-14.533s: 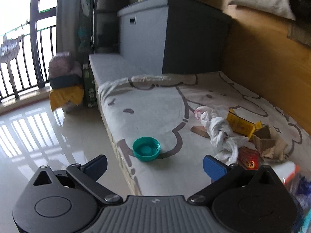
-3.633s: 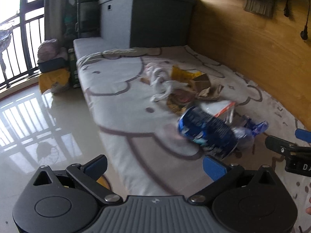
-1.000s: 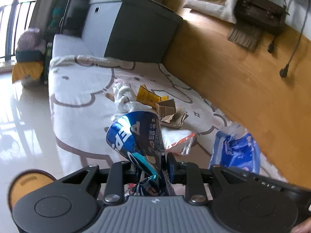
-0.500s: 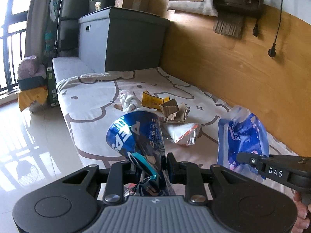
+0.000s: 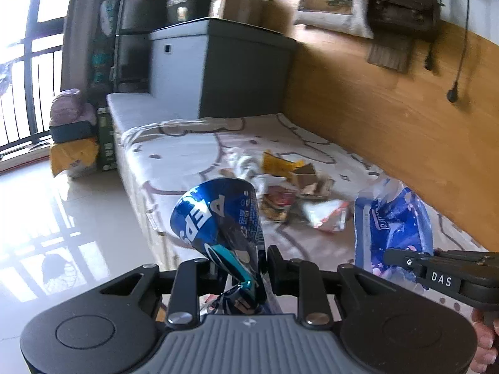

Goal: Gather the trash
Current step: 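Lift the Pepsi can with the left tool while the right tool lifts the blue wrapper, then carry the Pepsi can and blue wrapper with both tools over the trash bin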

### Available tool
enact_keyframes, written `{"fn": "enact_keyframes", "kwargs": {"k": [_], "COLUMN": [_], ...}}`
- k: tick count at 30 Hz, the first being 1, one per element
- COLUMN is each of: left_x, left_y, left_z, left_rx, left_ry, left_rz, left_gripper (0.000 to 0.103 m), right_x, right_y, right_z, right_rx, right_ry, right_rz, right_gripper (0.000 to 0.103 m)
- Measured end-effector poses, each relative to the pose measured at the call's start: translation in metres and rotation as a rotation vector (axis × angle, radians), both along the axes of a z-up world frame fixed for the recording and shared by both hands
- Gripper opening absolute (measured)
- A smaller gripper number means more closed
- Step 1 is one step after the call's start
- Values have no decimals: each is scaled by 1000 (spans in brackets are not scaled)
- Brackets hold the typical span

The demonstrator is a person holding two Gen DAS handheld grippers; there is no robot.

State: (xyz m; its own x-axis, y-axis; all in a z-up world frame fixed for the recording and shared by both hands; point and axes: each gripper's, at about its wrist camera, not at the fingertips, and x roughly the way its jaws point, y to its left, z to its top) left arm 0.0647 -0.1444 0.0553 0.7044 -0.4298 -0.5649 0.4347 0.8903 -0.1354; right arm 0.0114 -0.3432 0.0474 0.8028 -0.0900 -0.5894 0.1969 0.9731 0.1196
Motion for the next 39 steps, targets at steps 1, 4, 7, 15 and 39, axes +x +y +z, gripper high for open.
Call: {"fn": "enact_keyframes", "kwargs": {"k": [1, 4, 7, 15, 39], "left_x": [1, 3, 5, 12, 98], "left_y": [4, 22, 38, 85, 178], "left_z": [0, -1, -1, -3, -67], "left_rx": [1, 9, 18, 28, 29], "left_ry": [2, 7, 10, 17, 121], "left_rz": [9, 43, 74, 163, 311], "left_gripper": [27, 27, 27, 27, 27], "right_x": [3, 11, 19, 43, 154], "right_y": [5, 21, 38, 88, 194], "right_z": [0, 0, 0, -7, -79], "right_rx": [0, 2, 4, 9, 12], "right_ry": [0, -1, -2, 12, 187], "right_rz": [9, 40, 76, 167, 376], "right_gripper": [1, 1, 1, 1, 1]}}
